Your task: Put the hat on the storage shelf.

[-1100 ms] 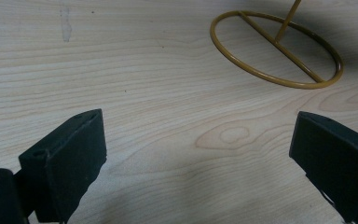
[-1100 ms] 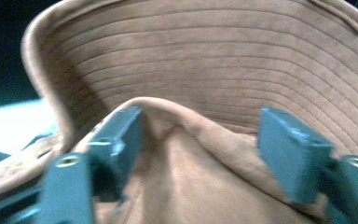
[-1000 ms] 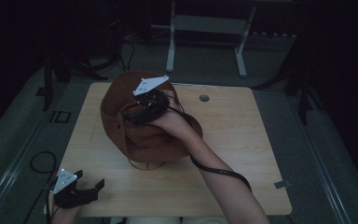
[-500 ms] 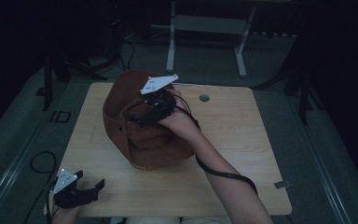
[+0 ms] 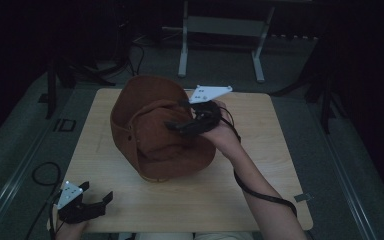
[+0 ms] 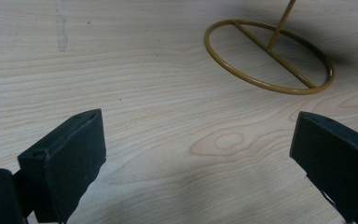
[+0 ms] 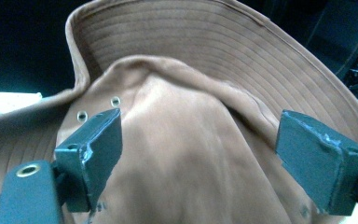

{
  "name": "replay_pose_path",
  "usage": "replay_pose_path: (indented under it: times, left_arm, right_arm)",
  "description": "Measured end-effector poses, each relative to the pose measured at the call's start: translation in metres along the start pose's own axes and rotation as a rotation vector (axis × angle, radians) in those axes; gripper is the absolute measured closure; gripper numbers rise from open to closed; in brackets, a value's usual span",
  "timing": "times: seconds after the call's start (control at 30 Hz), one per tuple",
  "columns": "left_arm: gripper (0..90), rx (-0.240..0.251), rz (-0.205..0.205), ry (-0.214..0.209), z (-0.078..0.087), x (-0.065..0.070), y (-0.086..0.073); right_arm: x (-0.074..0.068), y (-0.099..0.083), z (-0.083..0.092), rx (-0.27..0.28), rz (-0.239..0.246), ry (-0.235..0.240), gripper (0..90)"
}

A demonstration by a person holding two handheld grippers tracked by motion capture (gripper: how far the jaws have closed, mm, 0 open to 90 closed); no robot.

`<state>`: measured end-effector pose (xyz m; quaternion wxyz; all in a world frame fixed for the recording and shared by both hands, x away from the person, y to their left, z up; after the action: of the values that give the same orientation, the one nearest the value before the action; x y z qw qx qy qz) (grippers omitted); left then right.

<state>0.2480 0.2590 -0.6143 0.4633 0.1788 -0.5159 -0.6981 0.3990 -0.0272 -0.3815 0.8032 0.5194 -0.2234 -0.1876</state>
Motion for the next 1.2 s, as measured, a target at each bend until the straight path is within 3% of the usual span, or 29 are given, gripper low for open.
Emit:
replay_pose_path:
  times: [0.1, 0.27, 0.43, 0.63, 0.7, 0.73, 0.87, 1.2]
  left_arm:
    - [3.4, -0.008, -0.017, 0.022, -0.001, 0.002, 0.001]
    - [3.4, -0.004, -0.013, 0.028, 0.0, 0.002, 0.002]
    - [3.4, -0.003, -0.012, 0.031, -0.001, 0.003, 0.002]
    - [3.4, -0.01, -0.014, 0.032, -0.002, 0.004, 0.002]
    - [3.4, -0.012, -0.015, 0.032, -0.002, 0.005, 0.002]
    - [3.4, -0.014, -0.017, 0.031, -0.002, 0.005, 0.002]
    - [3.4, -0.015, -0.016, 0.028, -0.002, 0.005, 0.002]
    - [3.4, -0.017, -0.018, 0.023, -0.003, 0.007, 0.002]
  right_arm:
    - [0.007, -0.016, 0.014, 0.006, -0.01, -0.019, 15.0]
    - [0.013, -0.041, 0.029, -0.025, -0.019, -0.038, 15.0]
    - [0.017, -0.055, 0.039, -0.019, -0.018, -0.052, 15.6]
    - [0.022, -0.088, 0.054, -0.039, -0.055, -0.066, 15.6]
    - [0.022, -0.088, 0.054, -0.039, -0.055, -0.066, 15.6]
    - [0.026, -0.1, 0.06, -0.047, -0.072, -0.078, 15.6]
    - [0.03, -0.115, 0.066, -0.057, -0.073, -0.091, 15.6]
    - [0.047, -0.179, 0.092, -0.109, -0.12, -0.163, 15.6]
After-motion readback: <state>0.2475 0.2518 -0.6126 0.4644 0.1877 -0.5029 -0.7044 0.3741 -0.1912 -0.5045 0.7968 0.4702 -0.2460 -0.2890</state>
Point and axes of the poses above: each handheld gripper's, and its own axes: z roughly backward along the jaws, y roughly out of its top, x roughly to its right, the point moved 6 cm from there along -z, roughly forward along the jaws, and after that the axes turned 13 degrees about -y, right-handed, at the moved point
